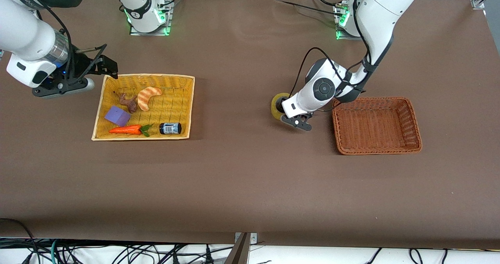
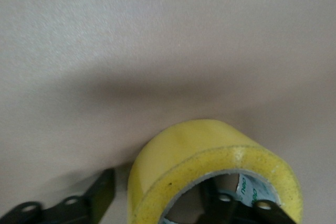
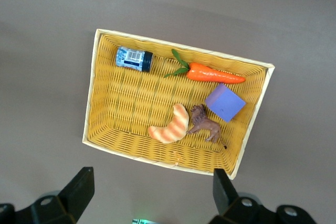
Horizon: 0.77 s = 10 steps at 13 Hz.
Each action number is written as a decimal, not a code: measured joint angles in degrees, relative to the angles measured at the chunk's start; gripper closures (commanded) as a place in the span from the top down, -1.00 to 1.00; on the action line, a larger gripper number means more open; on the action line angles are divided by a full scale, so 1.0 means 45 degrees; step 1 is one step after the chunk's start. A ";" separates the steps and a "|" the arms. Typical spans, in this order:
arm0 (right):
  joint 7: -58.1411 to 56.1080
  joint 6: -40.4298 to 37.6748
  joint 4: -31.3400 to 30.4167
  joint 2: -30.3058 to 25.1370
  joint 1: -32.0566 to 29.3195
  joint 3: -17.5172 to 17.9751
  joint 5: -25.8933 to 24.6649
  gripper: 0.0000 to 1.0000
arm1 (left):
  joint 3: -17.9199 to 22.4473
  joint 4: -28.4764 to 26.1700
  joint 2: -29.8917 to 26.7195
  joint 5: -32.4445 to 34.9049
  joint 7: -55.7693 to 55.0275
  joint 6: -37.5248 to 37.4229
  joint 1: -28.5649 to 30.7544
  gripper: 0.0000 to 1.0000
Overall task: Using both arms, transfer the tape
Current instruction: 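Grasp the tape roll with the left gripper and carry it over the basket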
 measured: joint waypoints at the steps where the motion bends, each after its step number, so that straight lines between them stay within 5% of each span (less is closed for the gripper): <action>1: 0.0003 0.0005 0.0000 0.0000 0.0006 0.0027 0.0005 1.00 | 0.0003 0.0044 -0.0023 0.0000 0.0000 -0.0028 0.0021 -1.00; 7: 0.0110 0.0031 0.0001 0.0000 0.0103 0.0072 0.0024 1.00 | 0.0236 0.0817 -0.0620 0.0000 0.0000 -0.2182 0.0123 -1.00; 10: 0.0140 0.0034 0.0181 -0.0006 0.0124 0.0086 0.0027 1.00 | 0.1101 0.2534 -0.1947 0.0006 -0.0001 -0.6356 0.0153 -1.00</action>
